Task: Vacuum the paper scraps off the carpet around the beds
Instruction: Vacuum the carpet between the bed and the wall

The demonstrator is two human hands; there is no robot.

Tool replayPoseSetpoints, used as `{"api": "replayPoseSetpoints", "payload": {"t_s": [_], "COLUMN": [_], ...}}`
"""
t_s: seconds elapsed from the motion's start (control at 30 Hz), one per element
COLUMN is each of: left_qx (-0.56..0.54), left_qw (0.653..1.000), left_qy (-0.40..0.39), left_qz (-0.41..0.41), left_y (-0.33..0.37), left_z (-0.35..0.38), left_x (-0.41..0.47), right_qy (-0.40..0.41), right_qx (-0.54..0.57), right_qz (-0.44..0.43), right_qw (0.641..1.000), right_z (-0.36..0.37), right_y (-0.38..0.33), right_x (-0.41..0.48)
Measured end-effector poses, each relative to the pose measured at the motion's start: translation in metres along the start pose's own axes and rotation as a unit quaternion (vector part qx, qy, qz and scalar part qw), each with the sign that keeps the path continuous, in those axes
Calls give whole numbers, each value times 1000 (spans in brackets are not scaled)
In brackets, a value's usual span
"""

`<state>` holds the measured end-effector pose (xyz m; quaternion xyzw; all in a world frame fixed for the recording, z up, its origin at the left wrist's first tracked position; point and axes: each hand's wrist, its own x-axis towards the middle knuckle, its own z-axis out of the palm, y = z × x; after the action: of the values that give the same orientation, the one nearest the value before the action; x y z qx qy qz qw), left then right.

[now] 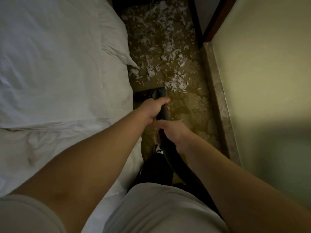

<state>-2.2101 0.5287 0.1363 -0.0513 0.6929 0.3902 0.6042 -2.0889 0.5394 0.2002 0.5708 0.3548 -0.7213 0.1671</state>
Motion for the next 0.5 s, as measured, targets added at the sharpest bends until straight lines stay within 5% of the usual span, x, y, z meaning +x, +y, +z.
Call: {"api": "replayPoseSetpoints", "payload": {"t_s": [0.5], "left_qx": [-11], "left_qw": [998], "left_qy": [-30], "left_qz": [-60], "left_y": [-100], "left_z": [96], "left_x": [-67], "right_qy": [5], "right_qx": [22], "right_qz": [40], "right_qw": [999], "right_z": [-81], "right_y": [117], "right_x": [-67]}}
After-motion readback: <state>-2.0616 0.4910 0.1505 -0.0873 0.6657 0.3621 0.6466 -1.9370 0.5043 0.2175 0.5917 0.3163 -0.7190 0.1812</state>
